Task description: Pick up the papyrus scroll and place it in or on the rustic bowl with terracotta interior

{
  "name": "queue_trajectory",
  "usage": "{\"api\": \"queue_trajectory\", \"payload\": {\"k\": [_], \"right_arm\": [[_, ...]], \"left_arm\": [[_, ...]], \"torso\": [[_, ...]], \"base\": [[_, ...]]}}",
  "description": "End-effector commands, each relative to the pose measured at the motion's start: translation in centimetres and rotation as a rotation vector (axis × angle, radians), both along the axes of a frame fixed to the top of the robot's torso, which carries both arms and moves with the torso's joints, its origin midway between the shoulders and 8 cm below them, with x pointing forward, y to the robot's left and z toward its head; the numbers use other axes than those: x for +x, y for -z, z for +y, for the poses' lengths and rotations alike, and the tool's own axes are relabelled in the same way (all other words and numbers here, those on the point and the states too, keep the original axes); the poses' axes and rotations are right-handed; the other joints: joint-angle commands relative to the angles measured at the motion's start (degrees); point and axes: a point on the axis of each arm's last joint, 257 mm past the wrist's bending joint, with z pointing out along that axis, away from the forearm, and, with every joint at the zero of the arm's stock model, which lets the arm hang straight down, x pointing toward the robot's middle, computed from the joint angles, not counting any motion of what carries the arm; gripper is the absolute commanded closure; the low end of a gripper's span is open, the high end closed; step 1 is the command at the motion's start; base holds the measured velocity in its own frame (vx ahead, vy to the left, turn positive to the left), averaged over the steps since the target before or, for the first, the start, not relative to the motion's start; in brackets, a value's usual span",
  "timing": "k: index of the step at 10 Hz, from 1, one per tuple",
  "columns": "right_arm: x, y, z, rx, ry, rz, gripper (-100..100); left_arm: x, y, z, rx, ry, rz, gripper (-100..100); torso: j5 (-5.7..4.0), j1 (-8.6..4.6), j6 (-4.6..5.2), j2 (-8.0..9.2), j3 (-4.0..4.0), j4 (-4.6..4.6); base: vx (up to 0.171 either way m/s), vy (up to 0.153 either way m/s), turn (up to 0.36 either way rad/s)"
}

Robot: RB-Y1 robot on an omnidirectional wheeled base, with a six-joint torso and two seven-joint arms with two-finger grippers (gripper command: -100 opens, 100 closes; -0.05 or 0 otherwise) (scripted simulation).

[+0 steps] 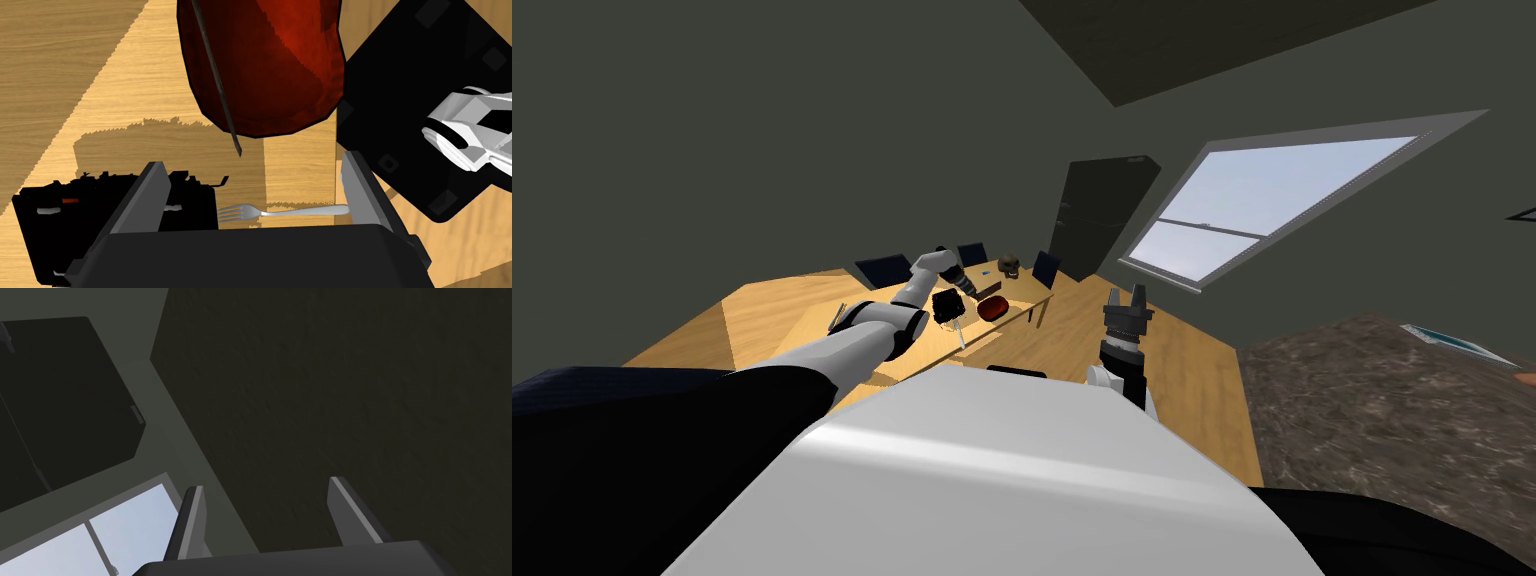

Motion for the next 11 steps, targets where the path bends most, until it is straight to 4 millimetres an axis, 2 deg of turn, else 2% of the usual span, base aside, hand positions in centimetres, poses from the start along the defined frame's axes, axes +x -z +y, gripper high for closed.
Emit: {"api": "queue_trajectory", "payload": {"k": [1, 4, 5, 6, 11], "right_arm": [[0.0, 0.0, 0.0, 0.000, 0.000, 0.000, 0], [0.0, 0.0, 0.0, 0.000, 0.000, 0.000, 0], [0.0, 0.0, 0.0, 0.000, 0.000, 0.000, 0], [0.0, 0.0, 0.0, 0.000, 0.000, 0.000, 0], [0.0, 0.0, 0.0, 0.000, 0.000, 0.000, 0]], "left_arm": [[0.0, -1.4, 0.1, -0.001, 0.001, 0.003, -100], [0.0, -4.2, 0.3, 0.000, 0.003, 0.003, -100], [0.0, -3.6, 0.3, 0.000, 0.004, 0.000, -100], [-0.1, -3.7, 0.3, 0.000, 0.003, 0.003, 0], [-0.1, -3.7, 0.3, 0.000, 0.003, 0.003, 0]], "torso": [[0.00, 0.00, 0.00, 0.00, 0.00, 0.00], [0.00, -0.03, 0.00, 0.00, 0.00, -0.01], [0.00, -0.02, 0.00, 0.01, 0.00, 0.00], [0.01, 0.00, 0.00, 0.00, -0.01, -0.01], [0.02, 0.04, 0.00, -0.01, -0.01, -0.01]], "base": [[-0.001, -0.015, 0.005], [0.000, -0.014, 0.003], [0.000, -0.006, 0.002], [0.000, 0.000, 0.000], [0.000, 0.000, 0.000]]}}
